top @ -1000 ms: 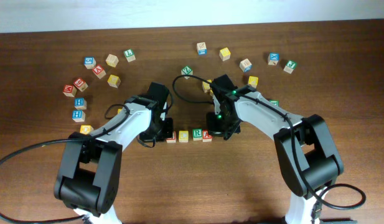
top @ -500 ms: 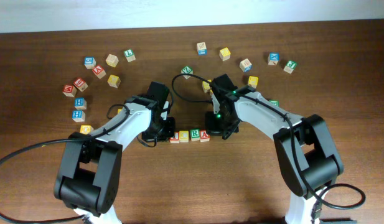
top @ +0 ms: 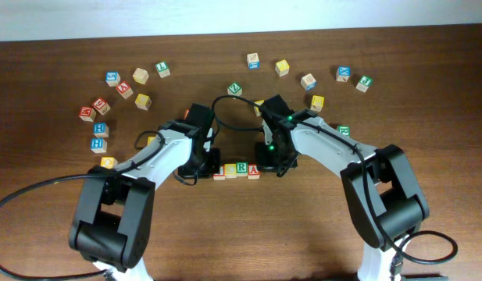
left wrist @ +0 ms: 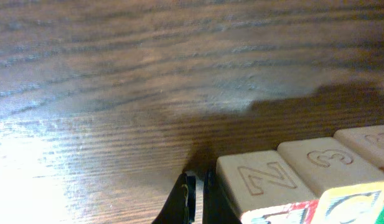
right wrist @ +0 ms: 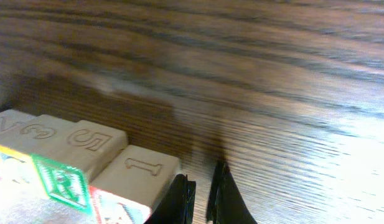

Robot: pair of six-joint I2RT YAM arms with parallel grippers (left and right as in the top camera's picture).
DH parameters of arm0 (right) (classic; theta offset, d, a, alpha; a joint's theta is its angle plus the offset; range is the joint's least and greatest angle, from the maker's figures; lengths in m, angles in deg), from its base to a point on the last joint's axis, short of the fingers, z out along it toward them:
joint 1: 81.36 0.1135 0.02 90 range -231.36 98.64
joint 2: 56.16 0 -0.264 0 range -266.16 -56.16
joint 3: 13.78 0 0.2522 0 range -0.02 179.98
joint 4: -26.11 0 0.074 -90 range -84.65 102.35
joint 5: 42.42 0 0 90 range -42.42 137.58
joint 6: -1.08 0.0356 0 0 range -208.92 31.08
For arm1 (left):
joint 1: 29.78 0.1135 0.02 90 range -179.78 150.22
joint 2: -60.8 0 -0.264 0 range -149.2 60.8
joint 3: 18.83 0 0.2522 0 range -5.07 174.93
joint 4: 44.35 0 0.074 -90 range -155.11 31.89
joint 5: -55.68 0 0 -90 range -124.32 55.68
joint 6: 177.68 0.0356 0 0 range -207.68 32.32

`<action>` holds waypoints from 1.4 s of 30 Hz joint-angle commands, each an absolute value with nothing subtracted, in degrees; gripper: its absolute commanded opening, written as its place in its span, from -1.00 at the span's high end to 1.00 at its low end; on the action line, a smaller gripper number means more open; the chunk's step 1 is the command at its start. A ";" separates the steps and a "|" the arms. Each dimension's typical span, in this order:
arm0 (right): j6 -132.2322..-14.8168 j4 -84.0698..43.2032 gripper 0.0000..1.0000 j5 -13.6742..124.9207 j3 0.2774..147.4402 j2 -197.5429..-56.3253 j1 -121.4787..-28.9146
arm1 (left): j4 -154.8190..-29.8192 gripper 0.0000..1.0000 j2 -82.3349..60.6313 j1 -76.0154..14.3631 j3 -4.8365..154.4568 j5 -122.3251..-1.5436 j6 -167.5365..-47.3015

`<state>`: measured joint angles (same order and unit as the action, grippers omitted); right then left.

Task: Spell out ICRA

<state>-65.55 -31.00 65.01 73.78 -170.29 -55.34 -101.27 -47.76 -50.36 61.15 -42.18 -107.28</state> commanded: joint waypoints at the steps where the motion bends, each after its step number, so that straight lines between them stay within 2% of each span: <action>1: -65.98 -32.68 0.92 60.33 75.25 -170.86 -54.82 | -103.46 1.00 -48.37 -48.28 62.96 -41.32 -107.36; 6: -65.98 -38.26 0.92 55.26 84.62 -170.86 -54.84 | -105.73 1.00 -48.37 -44.43 65.61 -40.45 -107.85; 10: -65.96 -35.53 0.90 57.78 90.66 -170.86 -54.68 | -105.55 1.00 -48.37 -40.06 65.59 -40.45 -107.85; 14: -65.92 -32.20 0.90 60.57 88.97 -171.03 -52.54 | -105.58 1.00 -48.37 -35.54 65.59 -40.47 -107.82; 21: -55.38 -30.83 0.92 46.98 88.65 -172.19 -44.19 | -105.36 1.00 -48.37 -35.34 65.59 -40.47 -107.78; 23: -55.32 -30.45 0.92 46.85 88.65 -174.44 -42.68 | -105.33 1.00 -48.37 -35.34 65.59 -40.45 -107.80; 42: -52.80 -34.37 0.92 47.61 88.62 -176.56 -42.75 | -106.60 0.98 -48.37 -31.10 65.48 -37.45 -107.80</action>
